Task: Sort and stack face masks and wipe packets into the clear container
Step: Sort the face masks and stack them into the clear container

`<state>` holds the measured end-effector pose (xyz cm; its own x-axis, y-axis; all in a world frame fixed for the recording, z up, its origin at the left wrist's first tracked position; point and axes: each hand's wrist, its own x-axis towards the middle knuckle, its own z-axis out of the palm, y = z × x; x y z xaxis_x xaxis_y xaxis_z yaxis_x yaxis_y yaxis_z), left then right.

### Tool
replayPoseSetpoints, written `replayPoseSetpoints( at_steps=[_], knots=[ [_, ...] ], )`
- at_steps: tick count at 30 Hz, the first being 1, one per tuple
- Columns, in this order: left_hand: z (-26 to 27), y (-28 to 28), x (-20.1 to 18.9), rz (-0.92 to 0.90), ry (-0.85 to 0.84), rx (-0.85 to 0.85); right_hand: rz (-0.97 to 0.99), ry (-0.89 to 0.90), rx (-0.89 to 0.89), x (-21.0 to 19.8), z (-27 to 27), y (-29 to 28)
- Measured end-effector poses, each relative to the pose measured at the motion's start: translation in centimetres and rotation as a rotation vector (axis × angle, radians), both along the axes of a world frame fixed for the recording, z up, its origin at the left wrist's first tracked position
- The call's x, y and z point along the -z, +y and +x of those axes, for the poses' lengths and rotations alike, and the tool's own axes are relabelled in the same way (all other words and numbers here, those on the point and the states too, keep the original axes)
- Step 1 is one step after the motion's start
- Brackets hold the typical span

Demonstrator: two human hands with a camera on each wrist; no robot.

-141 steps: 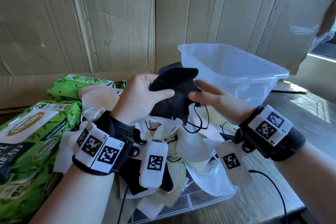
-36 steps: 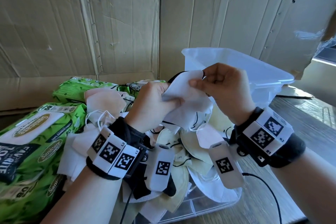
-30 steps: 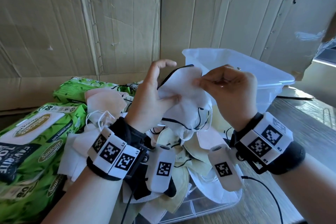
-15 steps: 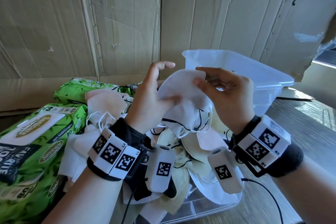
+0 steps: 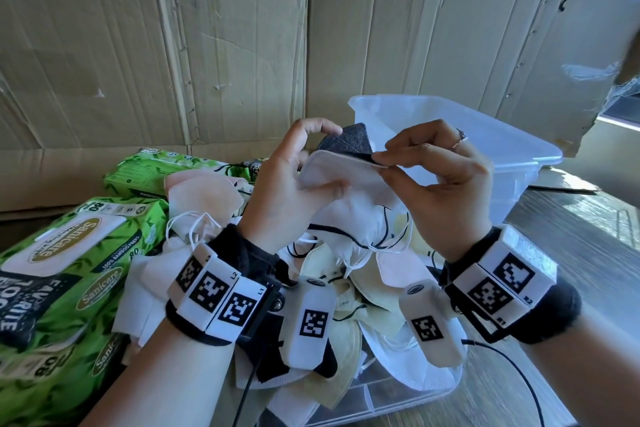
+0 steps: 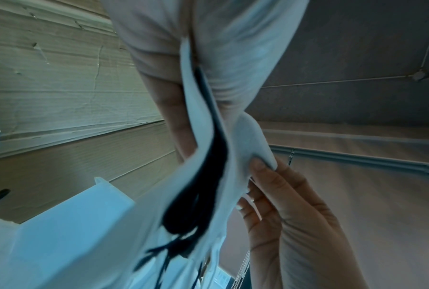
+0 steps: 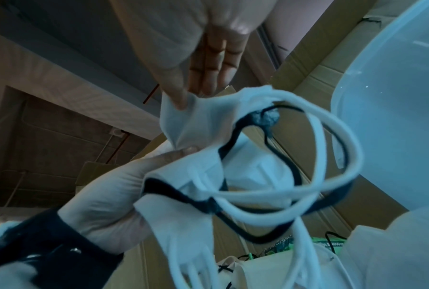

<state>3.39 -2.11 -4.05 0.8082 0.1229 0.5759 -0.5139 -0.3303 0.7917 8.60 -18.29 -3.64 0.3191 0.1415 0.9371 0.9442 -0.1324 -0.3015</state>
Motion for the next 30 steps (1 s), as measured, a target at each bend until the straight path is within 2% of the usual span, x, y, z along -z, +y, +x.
replayPoseSetpoints(
  at_steps=[2, 6, 10, 14, 18, 20, 25, 30],
  knots=[
    [0.0, 0.1, 0.0, 0.001, -0.009, -0.002, -0.067, 0.086, -0.060, -0.2, -0.2, 0.0],
    [0.0, -0.1, 0.0, -0.015, 0.042, -0.045, -0.190, 0.412, -0.173, -0.1, -0.1, 0.3],
    [-0.2, -0.1, -0.1, -0.043, 0.043, -0.018, -0.259, 0.425, -0.111, 0.1, 0.3, -0.3],
    [-0.1, 0.3, -0.2, -0.065, 0.051, -0.014, -0.220, 0.444, -0.187, 0.3, 0.9, -0.9],
    [0.0, 0.9, -0.4, -0.076, 0.063, -0.075, 0.004, 0.541, -0.336, 0.1, 1.6, -1.7],
    [0.1, 1.3, -0.4, -0.082, 0.062, -0.110, 0.036, 0.578, -0.339, -0.2, 1.7, -2.0],
    [0.0, 1.6, -0.4, -0.102, 0.053, -0.109, -0.165, 0.658, -0.283, 0.3, 1.7, -1.6],
    [-0.1, 1.6, -0.4, -0.091, 0.028, -0.083, -0.359, 0.840, -0.390, 1.1, 2.0, -0.8]
  ],
)
